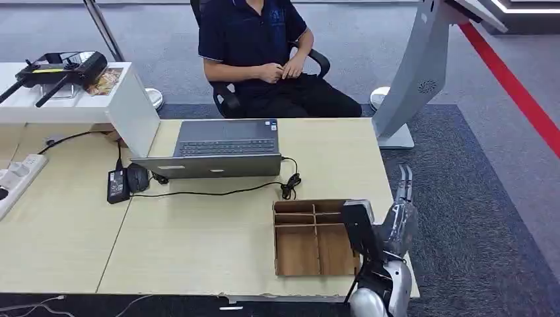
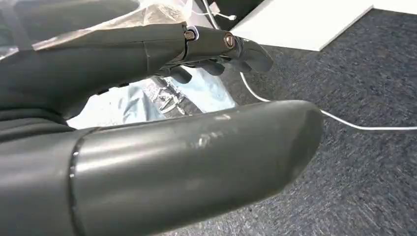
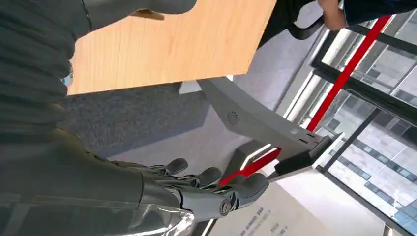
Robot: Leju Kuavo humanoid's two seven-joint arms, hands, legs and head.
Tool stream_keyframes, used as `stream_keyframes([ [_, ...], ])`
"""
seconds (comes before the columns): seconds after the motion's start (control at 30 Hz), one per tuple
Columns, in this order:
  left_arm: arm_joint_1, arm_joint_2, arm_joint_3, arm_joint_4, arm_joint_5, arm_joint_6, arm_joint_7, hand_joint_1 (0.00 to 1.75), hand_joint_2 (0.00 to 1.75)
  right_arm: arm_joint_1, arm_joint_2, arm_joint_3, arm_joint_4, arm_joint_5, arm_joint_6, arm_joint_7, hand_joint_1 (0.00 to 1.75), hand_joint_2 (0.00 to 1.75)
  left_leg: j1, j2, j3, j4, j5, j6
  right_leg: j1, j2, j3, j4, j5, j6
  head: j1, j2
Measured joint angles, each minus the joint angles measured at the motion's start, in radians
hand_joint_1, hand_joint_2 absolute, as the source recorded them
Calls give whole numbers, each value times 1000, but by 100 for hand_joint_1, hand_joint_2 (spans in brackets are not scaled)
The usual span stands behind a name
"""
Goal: Pass the card to the sensor for recognition and then transmit it.
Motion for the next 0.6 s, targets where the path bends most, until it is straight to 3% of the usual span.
stream_keyframes([
  [0.3, 0, 8, -16, 0, 11, 0, 1, 0, 0, 5, -99, 55, -33, 42, 0, 123, 0, 175, 0, 0, 0, 0, 0, 0, 0, 0, 0, 0, 0, 0, 0, 0],
  [0.6, 0, 13, -23, 0, 15, 0, 1, 0, 0, -10, -179, 128, -48, 49, 0, 192, 0, 175, 0, 0, 0, 0, 0, 0, 0, 0, 0, 0, 0, 0, -1, 0],
])
